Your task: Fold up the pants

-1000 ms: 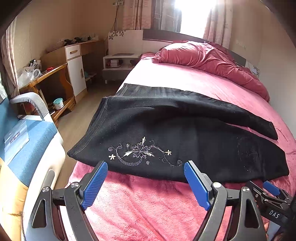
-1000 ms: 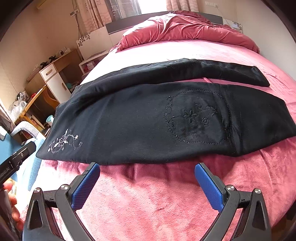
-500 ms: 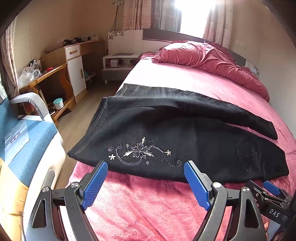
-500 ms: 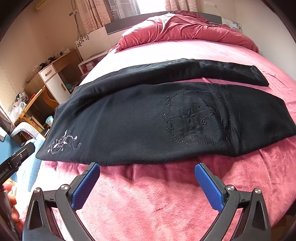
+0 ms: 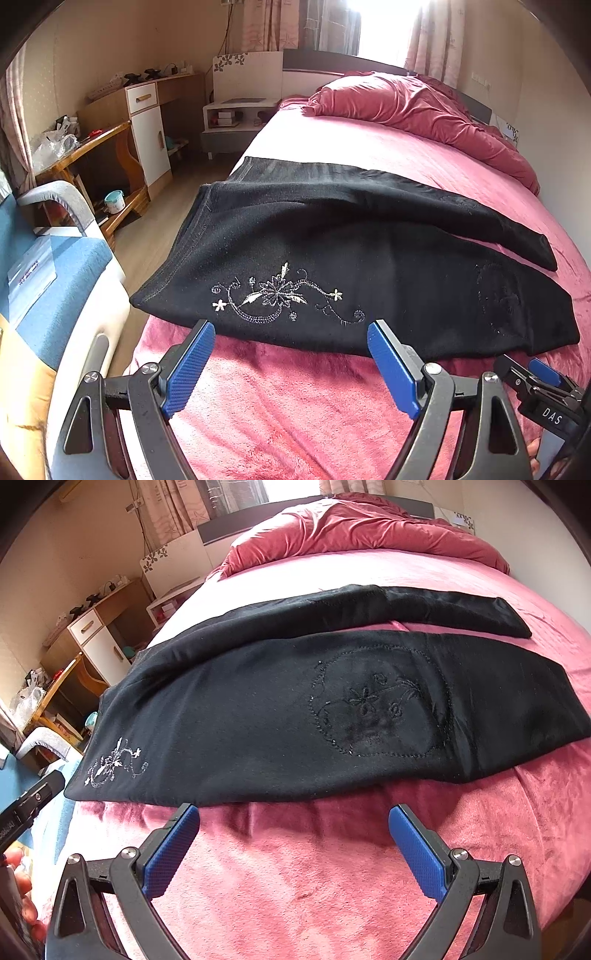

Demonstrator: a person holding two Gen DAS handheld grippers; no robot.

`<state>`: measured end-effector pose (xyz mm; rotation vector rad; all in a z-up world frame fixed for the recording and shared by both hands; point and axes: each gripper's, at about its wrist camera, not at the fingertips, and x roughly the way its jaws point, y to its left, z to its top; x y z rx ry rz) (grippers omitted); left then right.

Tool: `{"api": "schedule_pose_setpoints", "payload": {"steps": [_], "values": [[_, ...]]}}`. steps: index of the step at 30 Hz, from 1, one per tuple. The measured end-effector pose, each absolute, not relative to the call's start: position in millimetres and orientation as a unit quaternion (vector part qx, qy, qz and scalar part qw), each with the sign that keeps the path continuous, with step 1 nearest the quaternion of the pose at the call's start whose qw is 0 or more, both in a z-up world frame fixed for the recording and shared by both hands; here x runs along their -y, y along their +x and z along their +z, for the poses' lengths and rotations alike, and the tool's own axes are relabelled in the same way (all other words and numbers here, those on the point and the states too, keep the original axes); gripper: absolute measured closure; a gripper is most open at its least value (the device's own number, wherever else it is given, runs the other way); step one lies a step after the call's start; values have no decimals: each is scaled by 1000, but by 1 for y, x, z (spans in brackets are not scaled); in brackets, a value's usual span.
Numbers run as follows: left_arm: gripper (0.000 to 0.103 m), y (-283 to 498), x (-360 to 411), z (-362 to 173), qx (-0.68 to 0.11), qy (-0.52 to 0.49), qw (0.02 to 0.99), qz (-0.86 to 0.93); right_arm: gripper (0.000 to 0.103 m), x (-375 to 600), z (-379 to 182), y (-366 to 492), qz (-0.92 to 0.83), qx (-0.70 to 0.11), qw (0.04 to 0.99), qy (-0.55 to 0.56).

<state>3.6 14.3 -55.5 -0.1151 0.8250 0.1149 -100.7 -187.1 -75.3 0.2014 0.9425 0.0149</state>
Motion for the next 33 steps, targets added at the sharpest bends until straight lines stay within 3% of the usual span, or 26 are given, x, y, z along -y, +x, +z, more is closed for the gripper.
{"api": "schedule_pose_setpoints", "payload": {"steps": [3,4,5,14,18,22,23,26,33], "values": [[13,8,-20,-63,-412,-79,907,40,0,199,-75,-99,14,-454,882,123],[4,11,-22,-67,-420,-87,903,39,0,209,-76,-99,10,-453,881,137],[0,15,-27,-71,-426,-97,899,35,0,220,-77,-99,5,-452,879,152],[0,40,-90,-110,-466,-180,865,51,14,374,-93,-111,-131,-422,839,316],[2,44,-114,-121,-476,-201,852,82,15,424,-100,-118,-186,-411,823,345],[11,48,-129,-129,-482,-206,845,102,23,461,-107,-120,-219,-399,811,368],[16,49,-132,-130,-485,-212,842,104,24,467,-108,-120,-225,-394,809,374],[20,53,-137,-133,-488,-223,837,107,25,482,-106,-114,-233,-384,805,388],[24,59,-141,-136,-493,-222,835,105,43,498,-106,-94,-255,-386,802,378]]}}
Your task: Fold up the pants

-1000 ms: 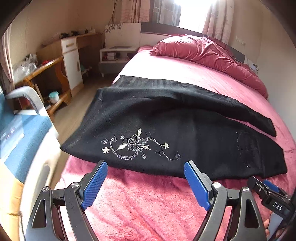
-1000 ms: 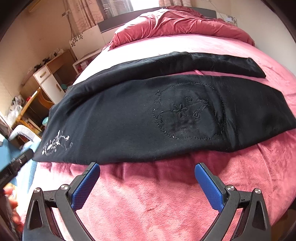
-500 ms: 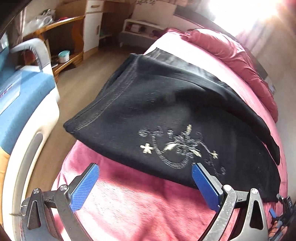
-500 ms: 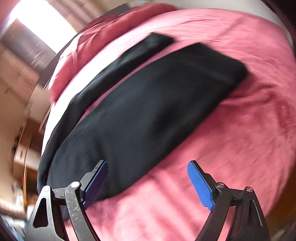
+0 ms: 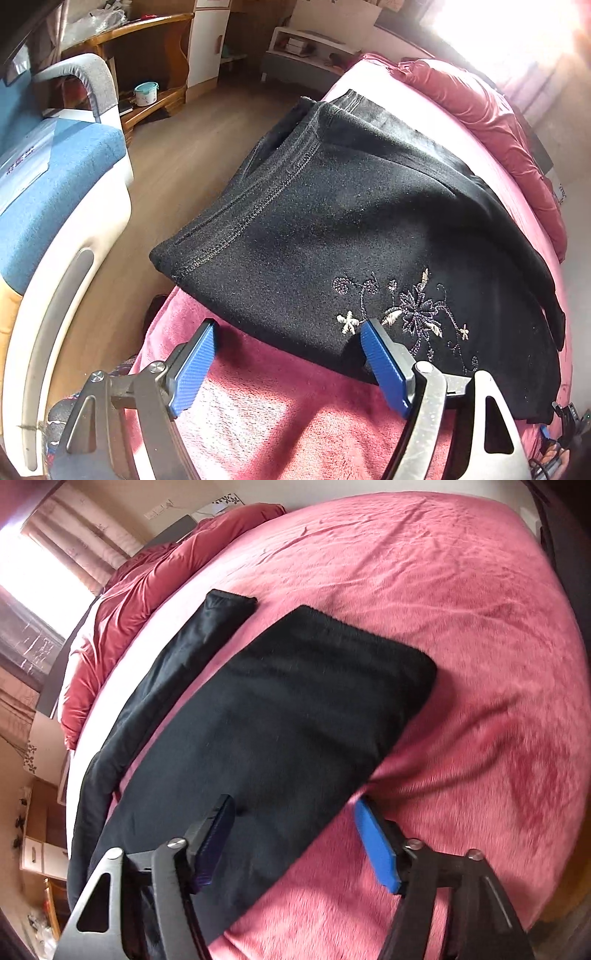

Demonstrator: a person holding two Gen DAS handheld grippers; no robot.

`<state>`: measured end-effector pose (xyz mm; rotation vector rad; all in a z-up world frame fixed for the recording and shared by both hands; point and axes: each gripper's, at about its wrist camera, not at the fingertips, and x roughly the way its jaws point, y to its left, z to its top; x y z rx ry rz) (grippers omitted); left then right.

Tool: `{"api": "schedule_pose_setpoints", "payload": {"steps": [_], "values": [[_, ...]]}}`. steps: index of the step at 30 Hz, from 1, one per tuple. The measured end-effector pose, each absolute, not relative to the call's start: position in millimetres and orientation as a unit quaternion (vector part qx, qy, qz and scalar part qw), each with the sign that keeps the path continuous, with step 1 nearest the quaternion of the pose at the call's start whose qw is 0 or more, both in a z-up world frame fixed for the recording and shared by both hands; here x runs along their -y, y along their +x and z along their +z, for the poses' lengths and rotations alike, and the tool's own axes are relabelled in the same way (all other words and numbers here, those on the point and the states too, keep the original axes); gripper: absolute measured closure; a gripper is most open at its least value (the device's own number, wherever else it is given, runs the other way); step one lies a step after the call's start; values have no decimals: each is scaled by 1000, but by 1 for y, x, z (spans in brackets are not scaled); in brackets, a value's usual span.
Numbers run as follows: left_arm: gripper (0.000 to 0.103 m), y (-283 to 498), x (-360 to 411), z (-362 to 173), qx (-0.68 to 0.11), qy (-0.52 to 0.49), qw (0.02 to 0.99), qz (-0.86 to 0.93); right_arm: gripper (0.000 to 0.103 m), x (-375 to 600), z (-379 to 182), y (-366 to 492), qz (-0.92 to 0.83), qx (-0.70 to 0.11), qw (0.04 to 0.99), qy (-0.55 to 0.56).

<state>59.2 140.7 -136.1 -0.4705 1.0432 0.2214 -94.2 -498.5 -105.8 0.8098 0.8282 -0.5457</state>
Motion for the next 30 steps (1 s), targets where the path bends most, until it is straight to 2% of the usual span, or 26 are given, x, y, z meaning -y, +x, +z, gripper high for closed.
{"api": "schedule_pose_setpoints", "payload": {"steps": [2,4,6,7,9,10,11,14,19,20,23,30], "values": [[28,61,-143,-137,-493,-227,833,107,47,499,-104,-98,-257,-386,802,378],[31,62,-145,-138,-494,-233,831,106,60,502,-104,-95,-260,-387,802,374],[37,63,-147,-137,-491,-240,831,99,69,506,-105,-91,-258,-388,803,371],[45,64,-147,-137,-492,-240,832,94,77,508,-105,-89,-258,-388,803,372],[55,64,-148,-136,-492,-242,832,86,86,508,-103,-88,-253,-386,806,369],[65,65,-150,-135,-491,-245,832,83,88,506,-102,-88,-253,-387,808,366],[71,64,-152,-135,-491,-247,831,82,88,505,-100,-87,-252,-387,810,362],[80,61,-159,-130,-480,-265,832,78,89,503,-95,-89,-251,-387,815,349],[79,57,-167,-124,-472,-286,831,71,89,497,-89,-87,-254,-403,823,310],[75,56,-169,-125,-472,-292,829,73,89,497,-89,-87,-255,-404,823,307],[71,55,-174,-127,-475,-307,820,81,89,494,-90,-85,-262,-410,821,299],[73,61,-180,-130,-472,-335,810,95,89,494,-91,-80,-266,-421,819,284]]}}
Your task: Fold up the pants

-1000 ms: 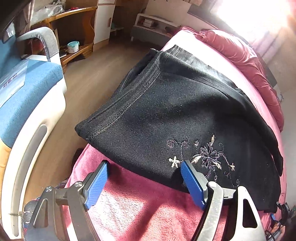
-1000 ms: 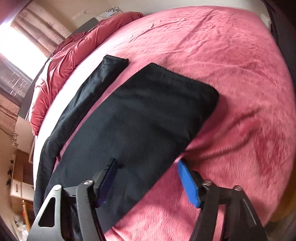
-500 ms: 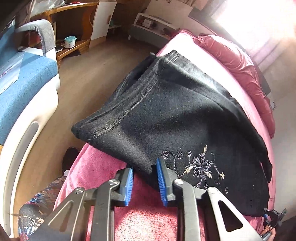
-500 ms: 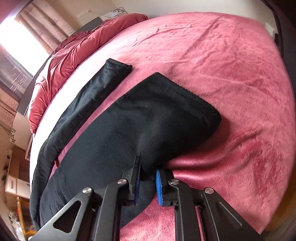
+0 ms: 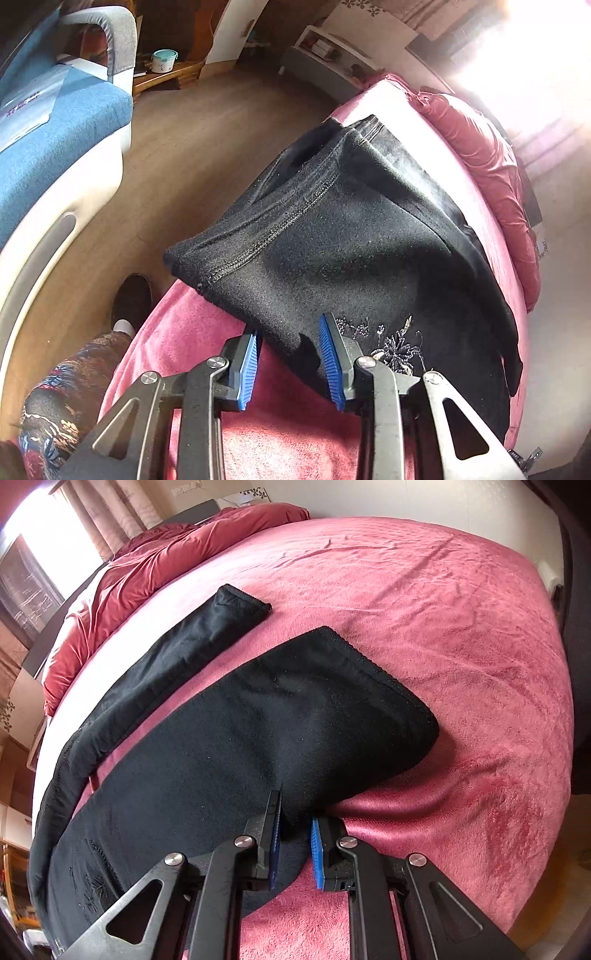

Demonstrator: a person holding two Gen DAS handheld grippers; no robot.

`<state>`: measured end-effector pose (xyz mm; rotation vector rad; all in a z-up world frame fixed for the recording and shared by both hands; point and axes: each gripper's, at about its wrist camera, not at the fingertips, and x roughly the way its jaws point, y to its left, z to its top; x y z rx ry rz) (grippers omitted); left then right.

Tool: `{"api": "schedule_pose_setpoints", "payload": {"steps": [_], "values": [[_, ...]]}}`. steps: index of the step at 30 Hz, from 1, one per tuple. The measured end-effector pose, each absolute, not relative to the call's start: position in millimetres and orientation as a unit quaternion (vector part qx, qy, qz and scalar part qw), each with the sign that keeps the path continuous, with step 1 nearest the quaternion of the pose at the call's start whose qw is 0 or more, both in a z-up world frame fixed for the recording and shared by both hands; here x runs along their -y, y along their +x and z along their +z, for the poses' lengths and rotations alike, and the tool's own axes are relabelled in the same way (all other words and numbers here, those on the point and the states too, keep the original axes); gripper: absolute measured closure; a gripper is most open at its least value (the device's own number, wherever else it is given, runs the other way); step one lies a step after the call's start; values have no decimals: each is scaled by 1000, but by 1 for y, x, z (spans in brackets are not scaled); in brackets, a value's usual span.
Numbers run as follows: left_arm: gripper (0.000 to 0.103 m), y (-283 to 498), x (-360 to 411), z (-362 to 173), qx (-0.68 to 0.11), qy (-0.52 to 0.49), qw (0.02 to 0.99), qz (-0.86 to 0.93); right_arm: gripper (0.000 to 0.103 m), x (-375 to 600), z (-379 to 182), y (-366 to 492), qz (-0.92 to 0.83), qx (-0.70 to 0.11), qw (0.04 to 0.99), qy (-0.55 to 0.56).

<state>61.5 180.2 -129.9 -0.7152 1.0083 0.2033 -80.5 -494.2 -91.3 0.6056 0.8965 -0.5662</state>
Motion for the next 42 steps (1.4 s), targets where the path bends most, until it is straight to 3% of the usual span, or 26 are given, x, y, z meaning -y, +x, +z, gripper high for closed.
{"api": "schedule_pose_setpoints", "payload": {"steps": [3,4,7,26,42], "values": [[77,67,-173,-127,-466,-315,821,92,89,494,-90,-78,-267,-423,820,278],[90,69,-171,-126,-467,-309,824,90,89,494,-89,-78,-267,-422,821,277],[96,68,-163,-118,-461,-269,840,94,89,491,-84,-79,-265,-421,826,265],[97,32,-159,-65,-424,-215,877,63,90,480,-42,-104,-256,-402,855,204],[97,-14,-153,-79,-468,-191,861,60,90,495,-67,-145,-285,-438,827,207]]}}
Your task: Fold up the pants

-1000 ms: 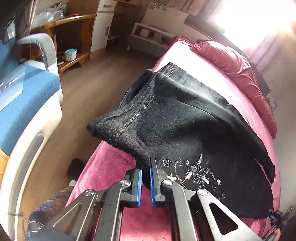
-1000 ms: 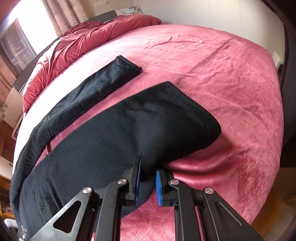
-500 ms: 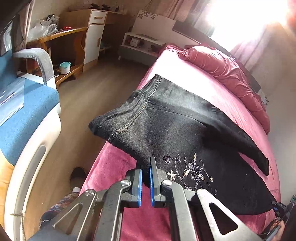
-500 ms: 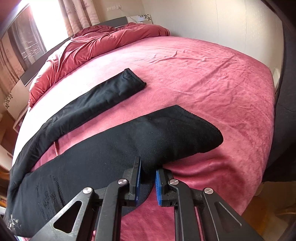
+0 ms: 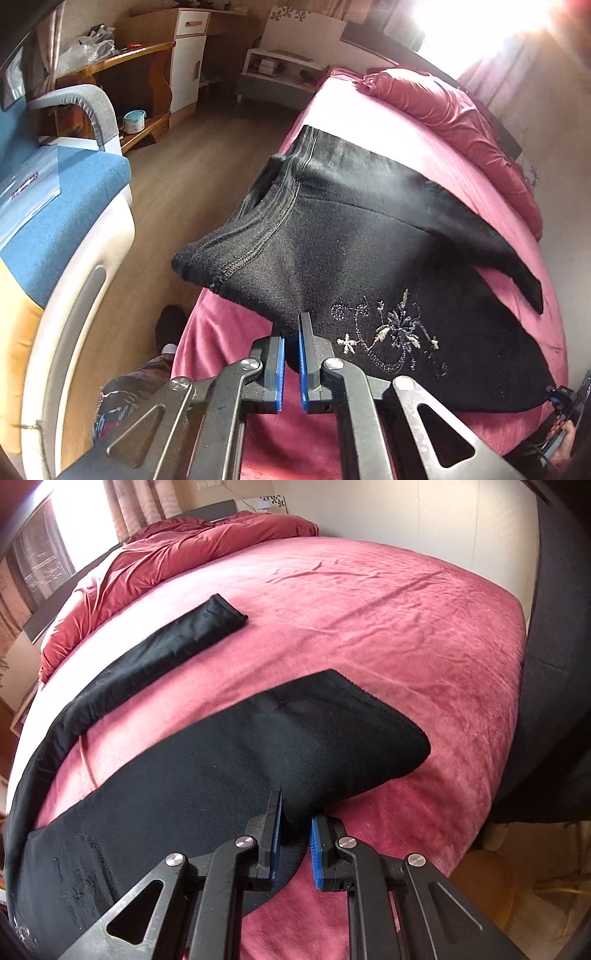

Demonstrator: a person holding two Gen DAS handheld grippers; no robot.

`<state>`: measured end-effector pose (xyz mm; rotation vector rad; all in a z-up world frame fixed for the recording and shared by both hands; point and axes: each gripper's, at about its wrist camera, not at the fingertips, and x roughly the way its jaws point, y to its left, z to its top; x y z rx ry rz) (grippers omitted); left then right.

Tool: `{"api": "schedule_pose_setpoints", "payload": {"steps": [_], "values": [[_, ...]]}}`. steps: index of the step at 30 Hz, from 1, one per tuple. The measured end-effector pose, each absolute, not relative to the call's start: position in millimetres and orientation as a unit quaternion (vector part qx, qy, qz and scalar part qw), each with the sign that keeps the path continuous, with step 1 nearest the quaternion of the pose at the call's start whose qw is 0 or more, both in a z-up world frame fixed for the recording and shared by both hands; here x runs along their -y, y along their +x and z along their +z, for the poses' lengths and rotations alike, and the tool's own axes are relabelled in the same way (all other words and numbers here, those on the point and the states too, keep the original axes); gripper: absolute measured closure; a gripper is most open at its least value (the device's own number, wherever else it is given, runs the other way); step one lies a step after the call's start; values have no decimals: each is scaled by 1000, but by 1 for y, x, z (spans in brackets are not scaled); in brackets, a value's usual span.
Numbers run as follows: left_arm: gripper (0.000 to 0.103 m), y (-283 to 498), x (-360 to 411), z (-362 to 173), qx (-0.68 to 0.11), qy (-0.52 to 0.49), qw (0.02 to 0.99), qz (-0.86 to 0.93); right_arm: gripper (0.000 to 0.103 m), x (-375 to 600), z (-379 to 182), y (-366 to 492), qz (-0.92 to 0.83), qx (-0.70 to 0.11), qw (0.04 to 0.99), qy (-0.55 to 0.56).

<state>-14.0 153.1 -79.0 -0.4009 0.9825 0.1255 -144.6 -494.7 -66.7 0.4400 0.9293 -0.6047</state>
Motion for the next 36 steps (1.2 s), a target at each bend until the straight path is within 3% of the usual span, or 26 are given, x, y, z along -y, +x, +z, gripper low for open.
{"api": "schedule_pose_setpoints", "payload": {"steps": [8,11,14,18,28,36], "values": [[92,-7,-146,-98,-506,-152,846,79,87,494,-78,-141,-297,-455,813,211],[82,-8,-145,-93,-503,-139,848,88,76,494,-73,-144,-297,-449,815,215],[81,-12,-149,-86,-498,-137,851,96,70,487,-64,-146,-299,-443,822,196],[80,-19,-154,-76,-488,-121,856,120,45,479,-54,-151,-307,-433,828,184],[80,-24,-160,-50,-438,-119,880,142,45,458,-32,-160,-338,-410,837,133],[80,3,-107,-67,-463,-71,883,43,42,362,-52,-113,-139,-458,871,114]]}}
